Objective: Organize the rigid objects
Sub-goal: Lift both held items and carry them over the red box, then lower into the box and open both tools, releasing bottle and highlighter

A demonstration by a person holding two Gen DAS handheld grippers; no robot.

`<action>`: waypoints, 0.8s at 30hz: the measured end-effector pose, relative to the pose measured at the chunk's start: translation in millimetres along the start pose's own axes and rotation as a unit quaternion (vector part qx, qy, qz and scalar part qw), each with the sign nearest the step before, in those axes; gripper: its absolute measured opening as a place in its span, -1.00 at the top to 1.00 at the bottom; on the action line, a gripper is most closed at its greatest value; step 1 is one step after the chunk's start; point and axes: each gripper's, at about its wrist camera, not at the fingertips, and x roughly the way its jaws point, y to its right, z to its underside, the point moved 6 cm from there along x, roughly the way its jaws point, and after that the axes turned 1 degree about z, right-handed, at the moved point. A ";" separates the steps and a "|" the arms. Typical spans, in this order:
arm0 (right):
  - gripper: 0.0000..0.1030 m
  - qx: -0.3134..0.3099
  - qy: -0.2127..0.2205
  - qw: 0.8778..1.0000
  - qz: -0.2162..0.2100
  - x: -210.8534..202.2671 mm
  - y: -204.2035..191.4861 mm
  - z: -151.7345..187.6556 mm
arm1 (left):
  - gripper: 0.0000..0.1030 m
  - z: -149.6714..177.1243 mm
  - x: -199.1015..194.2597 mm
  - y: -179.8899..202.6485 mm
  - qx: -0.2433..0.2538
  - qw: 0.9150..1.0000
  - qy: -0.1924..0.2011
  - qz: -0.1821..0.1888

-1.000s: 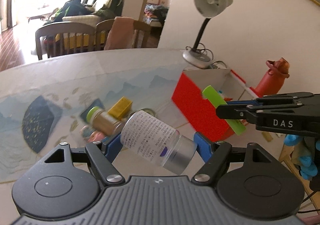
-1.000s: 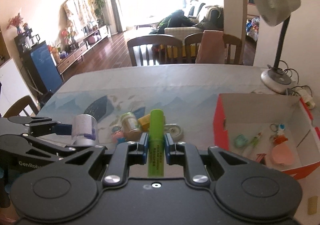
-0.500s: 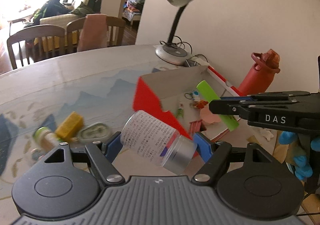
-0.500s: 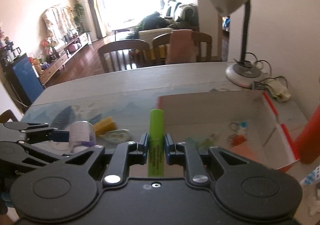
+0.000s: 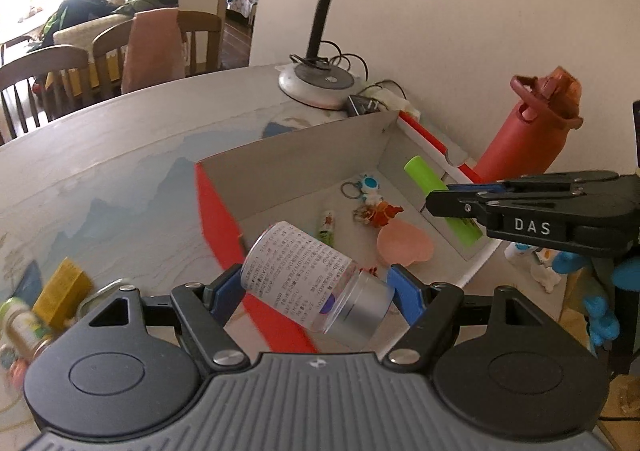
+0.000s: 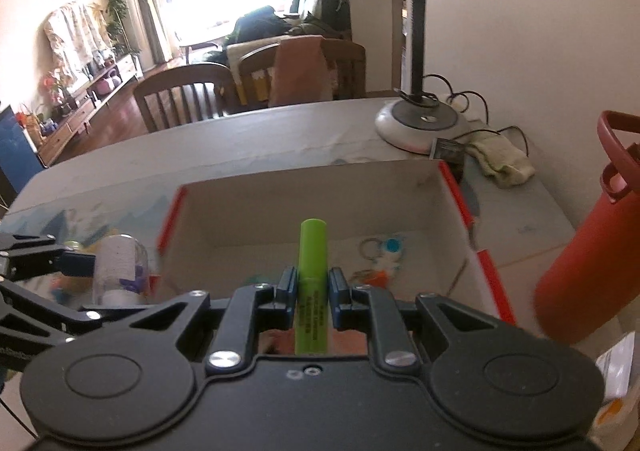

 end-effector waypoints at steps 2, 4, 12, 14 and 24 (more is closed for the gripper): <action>0.71 -0.002 -0.003 1.000 0.006 7.9 11.2 -1.5 | -0.51 -6.6 13.0 5.0 0.000 1.000 -0.007 -0.002; 0.71 -0.002 -0.007 1.000 0.008 14.9 20.8 -2.5 | -0.51 -13.4 25.8 7.8 -0.002 1.000 -0.015 -0.003; 0.71 -0.017 -0.048 0.999 0.009 48.4 41.1 3.9 | -0.51 -35.4 78.7 10.1 -0.012 0.999 -0.050 -0.006; 0.71 -0.024 -0.056 0.998 0.009 54.7 42.4 6.9 | -0.51 -39.1 90.4 9.1 -0.014 0.998 -0.058 -0.007; 0.71 -0.066 -0.081 0.994 0.009 79.3 43.0 15.6 | -0.51 -47.6 134.0 16.8 -0.008 0.995 -0.093 -0.021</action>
